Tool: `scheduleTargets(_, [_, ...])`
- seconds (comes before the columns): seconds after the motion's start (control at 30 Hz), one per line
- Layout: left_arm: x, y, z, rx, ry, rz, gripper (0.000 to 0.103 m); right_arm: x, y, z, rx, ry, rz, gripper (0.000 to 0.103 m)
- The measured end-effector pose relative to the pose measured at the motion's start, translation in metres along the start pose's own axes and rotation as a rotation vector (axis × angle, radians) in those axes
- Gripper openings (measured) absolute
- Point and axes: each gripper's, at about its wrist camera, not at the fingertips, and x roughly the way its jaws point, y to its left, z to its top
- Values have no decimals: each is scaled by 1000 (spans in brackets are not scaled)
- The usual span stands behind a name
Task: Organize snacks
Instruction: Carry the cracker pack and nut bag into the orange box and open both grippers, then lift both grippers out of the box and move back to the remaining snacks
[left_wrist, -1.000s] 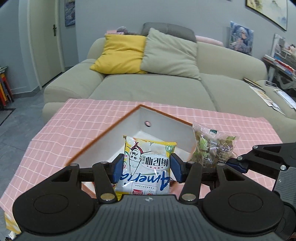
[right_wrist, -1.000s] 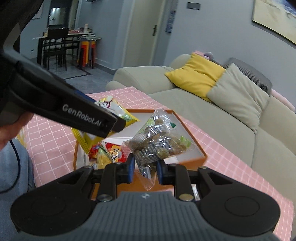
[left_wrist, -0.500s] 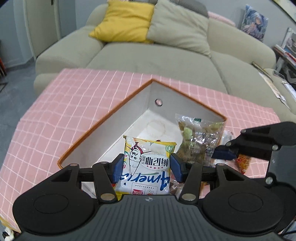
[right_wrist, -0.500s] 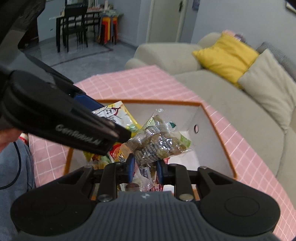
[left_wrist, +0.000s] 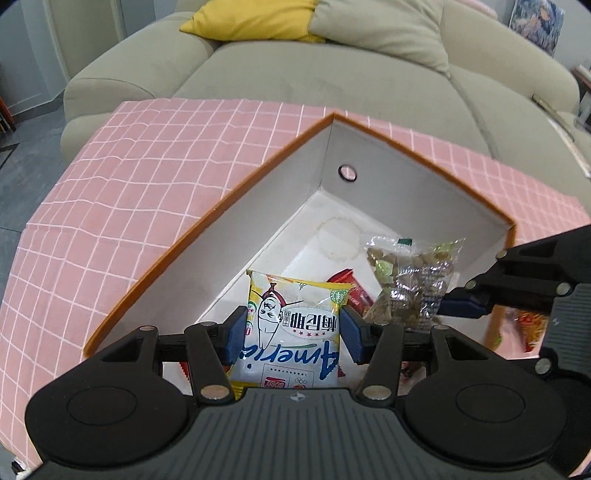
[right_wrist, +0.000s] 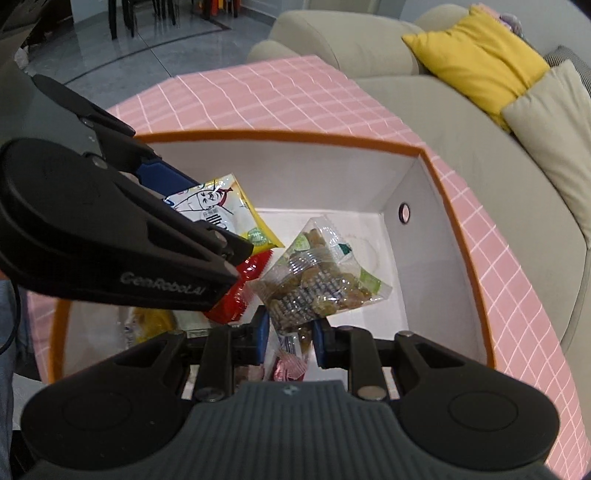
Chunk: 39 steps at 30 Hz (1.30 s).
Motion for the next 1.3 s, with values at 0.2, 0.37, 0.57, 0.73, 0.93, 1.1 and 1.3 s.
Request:
scheduleTargets(0.2, [19,0,3,16,50,10,60,21,-6,-1,-11,59,-3,20])
scheduleTargets(0.37, [33,0,4,21,91,21,60,38,-9,-1,-4,104,13,21])
scheduleTargets(0.57, [42,0,2,24,116,27,61,48,-13,-1,4,126,25,21])
scheduleTargets(0.73, [42,1,2,14,125,27,61,48,-14,0,9,133,30,23])
scheduleTargets(0.93, [37,1,0,17,116,21,72,44,-13,0,-1,125,23,30])
scheduleTargets(1.1, [28,2,1,6,91,24,72,35,-13,-2,3,106,6,40])
scheduleTargets(1.3, [10,1,1,-2,43,27,72,14,-10,-4,24,46,-25,49])
